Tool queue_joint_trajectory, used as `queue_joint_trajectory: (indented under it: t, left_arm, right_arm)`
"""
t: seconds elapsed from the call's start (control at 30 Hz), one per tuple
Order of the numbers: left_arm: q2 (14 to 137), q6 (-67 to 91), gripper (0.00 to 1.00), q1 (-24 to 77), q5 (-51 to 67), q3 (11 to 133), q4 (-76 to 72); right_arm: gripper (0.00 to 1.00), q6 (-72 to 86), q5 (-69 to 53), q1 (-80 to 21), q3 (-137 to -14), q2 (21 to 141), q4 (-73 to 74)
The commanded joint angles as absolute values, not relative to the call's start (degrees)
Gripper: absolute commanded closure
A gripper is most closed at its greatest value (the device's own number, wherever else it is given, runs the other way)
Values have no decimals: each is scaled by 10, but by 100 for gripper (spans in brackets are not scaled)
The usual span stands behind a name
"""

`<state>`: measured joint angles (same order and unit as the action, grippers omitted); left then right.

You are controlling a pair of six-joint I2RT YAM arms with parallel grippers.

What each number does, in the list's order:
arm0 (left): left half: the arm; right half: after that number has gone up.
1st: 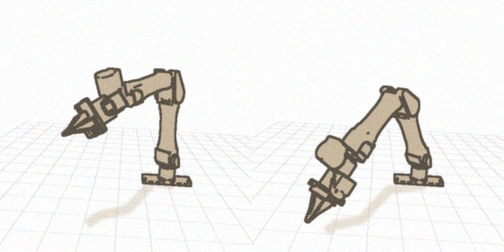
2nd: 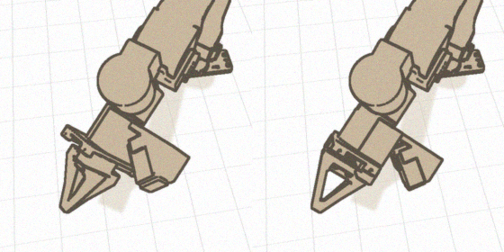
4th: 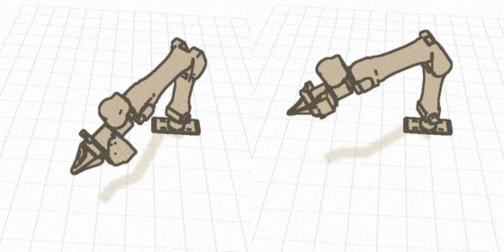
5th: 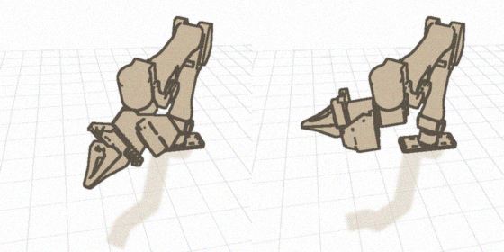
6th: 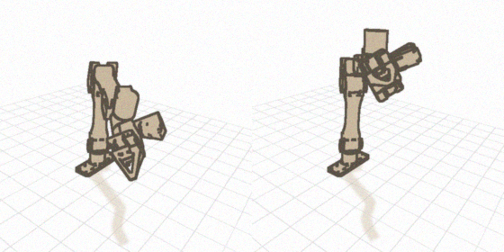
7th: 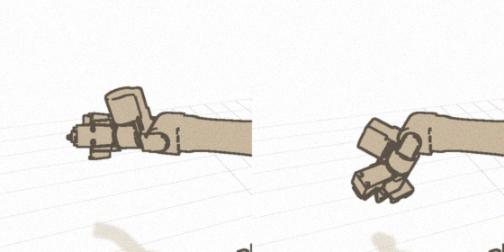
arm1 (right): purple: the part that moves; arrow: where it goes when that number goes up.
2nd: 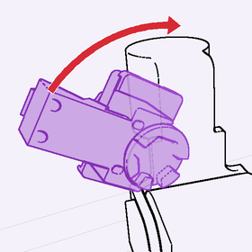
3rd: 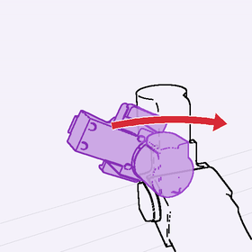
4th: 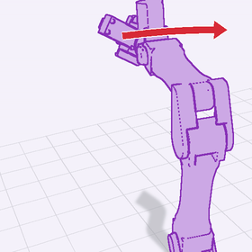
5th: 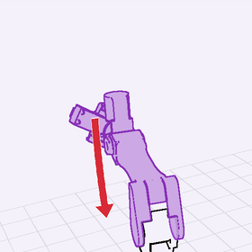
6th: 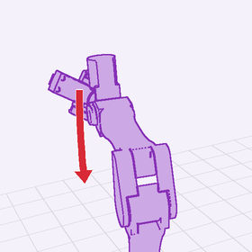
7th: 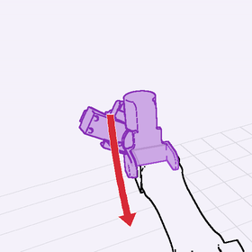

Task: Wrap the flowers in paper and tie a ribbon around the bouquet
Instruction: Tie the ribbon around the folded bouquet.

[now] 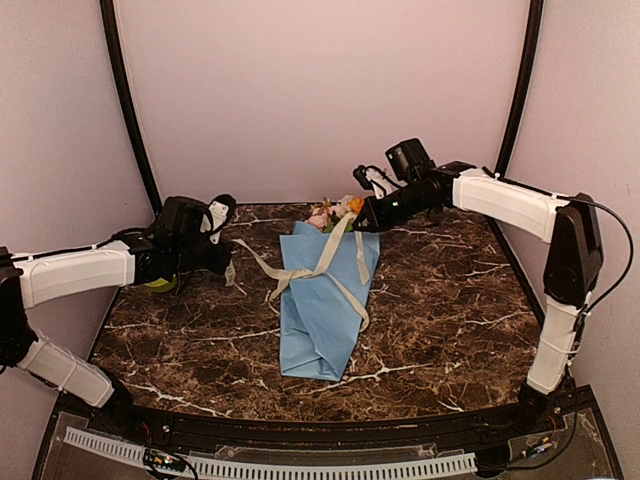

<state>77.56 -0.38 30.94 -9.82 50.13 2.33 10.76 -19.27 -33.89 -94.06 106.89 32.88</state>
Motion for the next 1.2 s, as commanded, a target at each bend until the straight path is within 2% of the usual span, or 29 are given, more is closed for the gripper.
queue_joint_trajectory:
  t: [0.0,0.17,0.43,0.53,0.77,1.17]
  left_arm:
    - [783,-1,100,370,-104,543,-9]
    - [814,0,100,396,-98,580,-20]
    - [827,4,100,409,-67,570,-37]
    - [824,6,100,412,-59,564,-50]
    - [845,6,100,419,-49,577,-51]
    - [888,35,100,412,-77,616,-48]
  right_arm:
    - [100,107,-169,-360,-1008,1092,308]
    - [100,106,-137,-368,-1046,1108,292]
    - [100,74,-45,-341,-1121,1148,289]
    - [100,73,-51,-341,-1155,1156,304]
    - [100,82,-77,-349,-1102,1123,259]
    - [100,96,-97,-351,-1122,1141,254]
